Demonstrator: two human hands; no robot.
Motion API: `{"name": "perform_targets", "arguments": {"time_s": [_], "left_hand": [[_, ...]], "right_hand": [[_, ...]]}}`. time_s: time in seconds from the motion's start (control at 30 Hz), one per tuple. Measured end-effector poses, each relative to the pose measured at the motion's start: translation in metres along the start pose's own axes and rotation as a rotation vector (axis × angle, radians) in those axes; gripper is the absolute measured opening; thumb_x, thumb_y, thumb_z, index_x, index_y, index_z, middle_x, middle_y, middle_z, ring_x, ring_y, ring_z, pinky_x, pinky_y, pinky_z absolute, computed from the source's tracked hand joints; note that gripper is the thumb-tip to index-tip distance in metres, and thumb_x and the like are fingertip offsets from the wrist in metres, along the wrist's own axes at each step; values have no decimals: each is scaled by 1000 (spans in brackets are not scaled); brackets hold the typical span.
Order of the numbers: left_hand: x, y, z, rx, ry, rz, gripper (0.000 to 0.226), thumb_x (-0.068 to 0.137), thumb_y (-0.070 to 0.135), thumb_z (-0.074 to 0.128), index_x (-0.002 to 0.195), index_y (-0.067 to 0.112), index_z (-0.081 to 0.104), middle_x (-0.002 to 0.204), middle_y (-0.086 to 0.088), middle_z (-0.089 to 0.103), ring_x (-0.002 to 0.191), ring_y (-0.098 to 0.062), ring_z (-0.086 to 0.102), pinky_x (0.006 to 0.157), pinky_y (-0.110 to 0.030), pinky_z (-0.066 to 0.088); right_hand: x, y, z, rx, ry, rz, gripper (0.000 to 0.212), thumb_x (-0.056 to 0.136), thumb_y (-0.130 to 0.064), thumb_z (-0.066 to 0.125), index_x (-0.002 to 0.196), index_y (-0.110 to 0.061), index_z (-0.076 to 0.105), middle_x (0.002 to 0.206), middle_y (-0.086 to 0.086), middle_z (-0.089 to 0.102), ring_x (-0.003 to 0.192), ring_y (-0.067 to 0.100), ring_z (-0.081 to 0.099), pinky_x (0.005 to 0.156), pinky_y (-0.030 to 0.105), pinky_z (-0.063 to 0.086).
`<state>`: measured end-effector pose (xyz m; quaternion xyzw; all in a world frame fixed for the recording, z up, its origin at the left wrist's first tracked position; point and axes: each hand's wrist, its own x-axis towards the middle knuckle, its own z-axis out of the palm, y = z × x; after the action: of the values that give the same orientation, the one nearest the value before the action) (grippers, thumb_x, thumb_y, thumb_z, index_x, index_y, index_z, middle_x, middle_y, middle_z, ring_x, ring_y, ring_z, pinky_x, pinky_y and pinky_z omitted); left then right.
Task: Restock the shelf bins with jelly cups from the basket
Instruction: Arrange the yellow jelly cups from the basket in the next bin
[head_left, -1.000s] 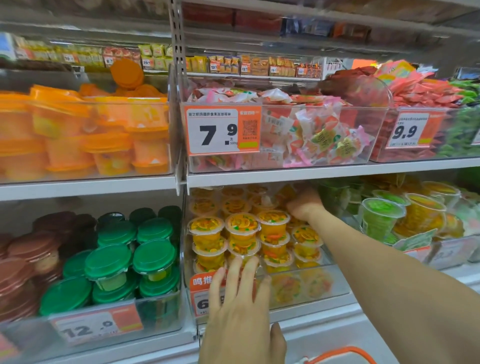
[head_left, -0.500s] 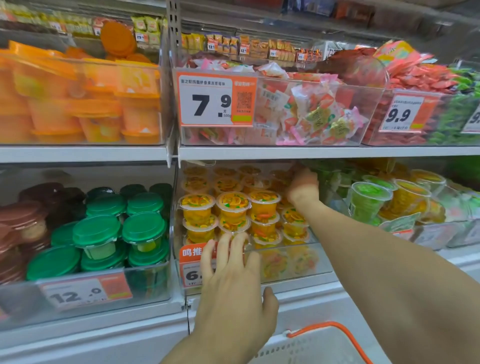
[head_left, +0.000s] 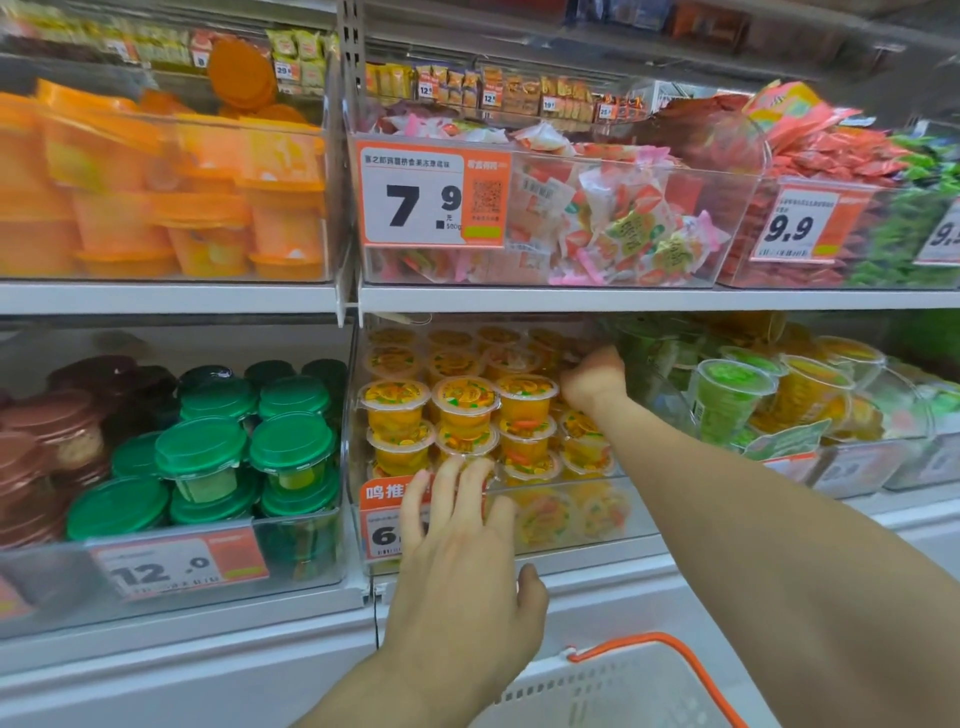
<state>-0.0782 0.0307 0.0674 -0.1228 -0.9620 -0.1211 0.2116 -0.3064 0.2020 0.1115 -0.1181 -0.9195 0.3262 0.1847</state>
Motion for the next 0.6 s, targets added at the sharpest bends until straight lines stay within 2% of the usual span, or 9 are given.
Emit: {"name": "perform_targets", "arguments": {"time_s": [0.07,0.13,0.23,0.27,0.33,0.43,0.5,0.53,0.6], "left_hand": [[-1,1,-4,-17,-22,4,35,74,50,52,100,30,62,148,-1,40,144,-26,25,117,-46,1],[-1,2,-10,-26,-45,4,37,81,49,48,111,30,57,155,1,27,148,-23,11,118,-44,-6],[-1,2,-15,-24,-77,19,34,88,47,47,117,30,50,160,3,12,150,-21,-2,120,-43,-10],[-1,2,-15,-27,-75,26,30,87,44,50,113,29,51,160,0,13,150,-23,-1,121,-43,-7],[-4,2,-14,-73,-6,42,23,80,35,58,101,26,55,154,-6,28,147,-28,14,118,-44,7],[-13,3,-1,-166,117,185,17,79,27,60,96,24,57,135,-3,44,131,-25,38,107,-39,28],[-23,8,7,-177,-45,238,14,89,27,51,101,23,55,122,3,48,111,-18,47,92,-31,37],[-30,7,15,-157,-218,220,16,93,27,46,106,22,54,118,3,50,105,-19,49,86,-30,38],[-46,4,35,-53,-581,198,21,98,28,43,113,17,53,119,-3,56,102,-25,55,86,-36,44]], "right_hand": [[-3,0,-2,122,-67,-24,41,91,-8,62,132,-7,60,132,10,63,124,27,58,99,21,43],[-8,1,-9,205,-77,-47,48,90,-8,63,138,-9,56,136,9,61,126,27,57,106,28,45],[-26,8,-30,238,59,-40,33,85,0,59,115,-10,70,114,10,71,109,29,66,99,33,51],[-37,11,-38,285,112,-53,28,84,0,59,104,-13,73,103,8,74,100,28,69,94,35,54],[-68,19,-51,417,201,-107,21,84,-1,60,90,-19,69,88,3,73,84,19,71,85,36,58],[-127,36,-60,492,375,-203,23,83,4,59,84,-19,63,86,1,66,75,-1,61,73,10,47],[-171,56,-52,516,412,-228,23,82,6,59,85,-17,62,85,-1,62,79,-3,57,68,6,40],[-193,70,-43,531,392,-210,23,82,6,59,85,-16,61,84,-1,62,80,0,58,68,9,42],[-233,110,-12,533,246,-95,25,83,5,60,88,-19,60,85,0,63,78,8,60,68,24,49]]}}
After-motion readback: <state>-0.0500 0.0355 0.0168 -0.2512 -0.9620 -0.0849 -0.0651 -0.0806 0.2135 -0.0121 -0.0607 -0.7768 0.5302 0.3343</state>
